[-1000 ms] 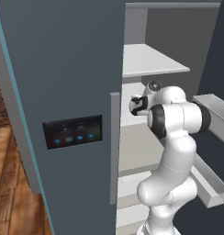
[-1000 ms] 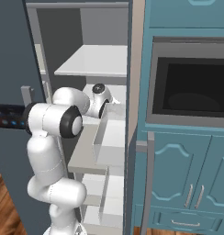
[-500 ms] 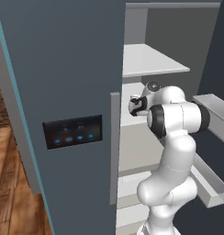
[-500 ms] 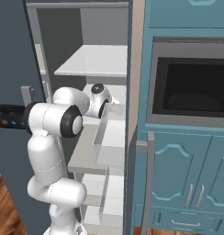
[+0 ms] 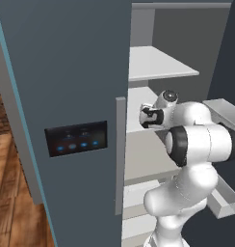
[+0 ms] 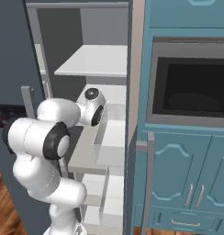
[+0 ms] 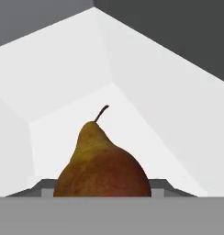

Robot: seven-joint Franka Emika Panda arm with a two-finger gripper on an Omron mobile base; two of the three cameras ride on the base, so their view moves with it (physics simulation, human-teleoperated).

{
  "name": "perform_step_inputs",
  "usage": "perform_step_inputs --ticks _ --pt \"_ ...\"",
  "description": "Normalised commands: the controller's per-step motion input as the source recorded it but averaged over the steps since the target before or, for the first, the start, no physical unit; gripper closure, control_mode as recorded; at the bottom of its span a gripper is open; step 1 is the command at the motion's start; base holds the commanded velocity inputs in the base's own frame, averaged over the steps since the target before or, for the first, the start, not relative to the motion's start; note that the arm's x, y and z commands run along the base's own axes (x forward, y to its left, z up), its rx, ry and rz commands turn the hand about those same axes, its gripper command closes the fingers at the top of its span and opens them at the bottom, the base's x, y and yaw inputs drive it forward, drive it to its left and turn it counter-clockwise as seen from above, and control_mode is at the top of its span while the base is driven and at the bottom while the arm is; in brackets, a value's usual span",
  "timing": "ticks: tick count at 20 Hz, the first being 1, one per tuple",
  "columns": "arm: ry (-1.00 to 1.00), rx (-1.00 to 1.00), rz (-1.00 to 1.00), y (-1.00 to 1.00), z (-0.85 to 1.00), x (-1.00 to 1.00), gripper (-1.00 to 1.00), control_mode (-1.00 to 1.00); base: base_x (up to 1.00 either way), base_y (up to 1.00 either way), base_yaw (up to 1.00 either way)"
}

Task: Retrieve the peach and pear from the fridge and place them into the bowl on the dining table.

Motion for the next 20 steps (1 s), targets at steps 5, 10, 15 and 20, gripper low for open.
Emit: perform_step_inputs --ticks 5,10,15,20 --pt "0.06 0.01 0.11 0.43 0.91 -1.0 1.0 -1.0 0.0 0.0 0.0" --pt "0.15 0.01 0.07 0.24 1.0 -1.0 1.0 -1.0 0.0 0.0 0.0" --pt "0.18 0.02 0.02 0.05 0.54 -1.0 1.0 -1.0 0.0 0.0 0.0" --pt "0.0 0.0 0.03 0.0 0.18 -1.0 1.0 -1.0 0.0 0.0 0.0"
